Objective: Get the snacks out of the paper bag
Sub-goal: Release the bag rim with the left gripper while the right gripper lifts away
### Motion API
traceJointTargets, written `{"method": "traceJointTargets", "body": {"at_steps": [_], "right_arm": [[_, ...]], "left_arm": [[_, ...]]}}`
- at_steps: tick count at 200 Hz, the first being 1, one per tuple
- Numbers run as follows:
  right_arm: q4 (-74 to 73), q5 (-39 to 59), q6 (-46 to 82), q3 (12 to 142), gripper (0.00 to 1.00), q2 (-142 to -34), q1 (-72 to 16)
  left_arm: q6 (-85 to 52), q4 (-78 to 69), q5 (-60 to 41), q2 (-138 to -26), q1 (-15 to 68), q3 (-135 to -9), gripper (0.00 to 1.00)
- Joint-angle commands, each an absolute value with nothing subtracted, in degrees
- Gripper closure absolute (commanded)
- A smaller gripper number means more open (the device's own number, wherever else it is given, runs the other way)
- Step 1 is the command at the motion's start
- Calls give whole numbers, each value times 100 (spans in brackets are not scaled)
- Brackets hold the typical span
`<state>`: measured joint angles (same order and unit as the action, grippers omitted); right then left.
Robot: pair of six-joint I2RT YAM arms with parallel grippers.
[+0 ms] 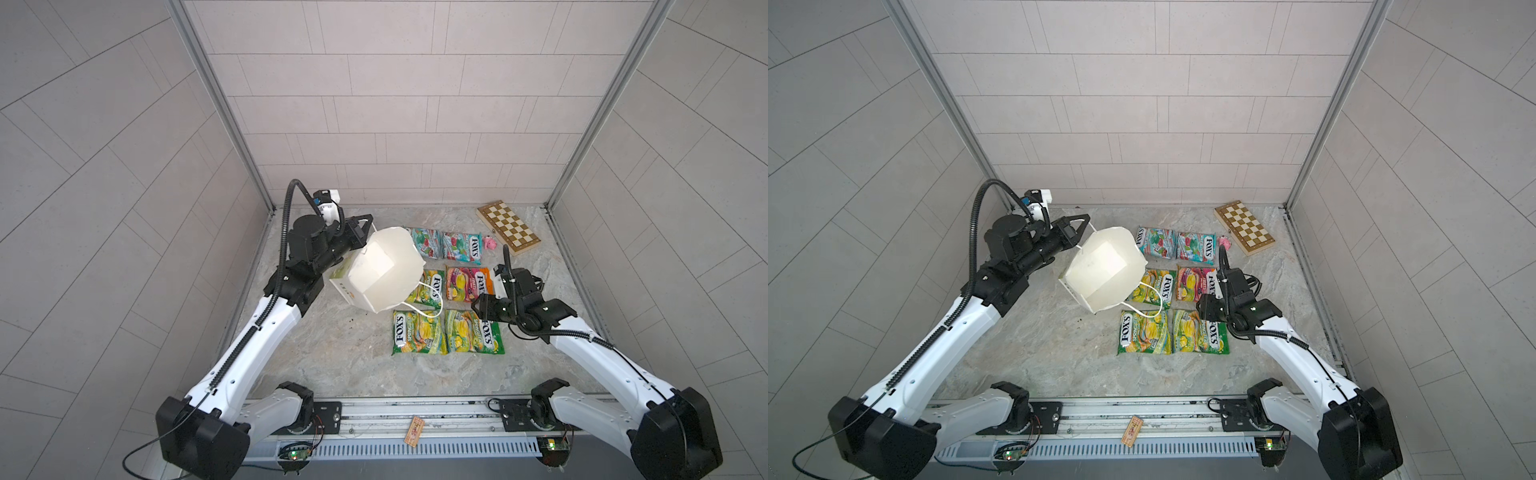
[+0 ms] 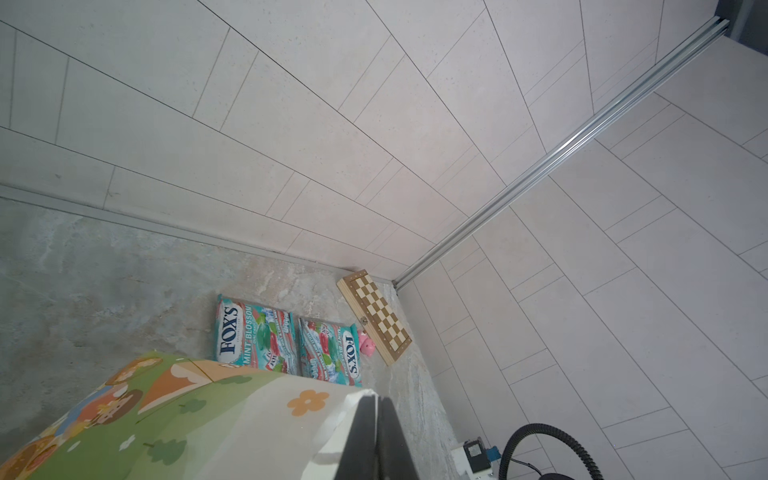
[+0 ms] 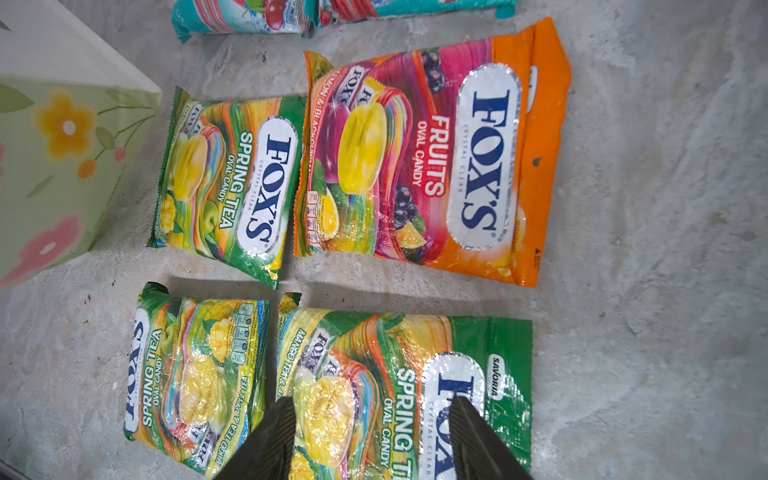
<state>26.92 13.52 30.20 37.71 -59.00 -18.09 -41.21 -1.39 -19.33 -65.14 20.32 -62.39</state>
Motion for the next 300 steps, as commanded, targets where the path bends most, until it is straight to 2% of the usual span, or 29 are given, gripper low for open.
{"method": "traceJointTargets", "body": {"at_steps": [1, 64, 159, 231, 256, 284, 300], "right_arm": [[2838, 1447, 2916, 3718, 39, -5778, -1740], [2865, 1519, 2921, 3657, 39, -5732, -1696], [2926, 1504, 2918, 3639, 39, -5590, -1653], [3025, 1394, 2900, 3674, 39, -5520, -1610], [3059, 1344, 2892, 3651, 39, -5487, -1600], [3067, 1310, 2910, 3630, 39, -5476, -1591], [3076, 1271, 2924, 3626, 39, -5459, -1582]], "left_arm": [[-4320, -180, -1968, -6600, 2073, -6436, 100], [-3992, -317, -1815, -7110, 1955, -6307, 100], [-4006, -492, -2758, -8041, 645, -6651, 98], [-3649, -54, -2190, -7951, -10, -6466, 95], [-3480, 95, -1805, -7797, -136, -6348, 87], [-3359, 139, -1670, -7721, -173, -6248, 70], [-3292, 205, -1635, -7686, -205, -6247, 51]]}}
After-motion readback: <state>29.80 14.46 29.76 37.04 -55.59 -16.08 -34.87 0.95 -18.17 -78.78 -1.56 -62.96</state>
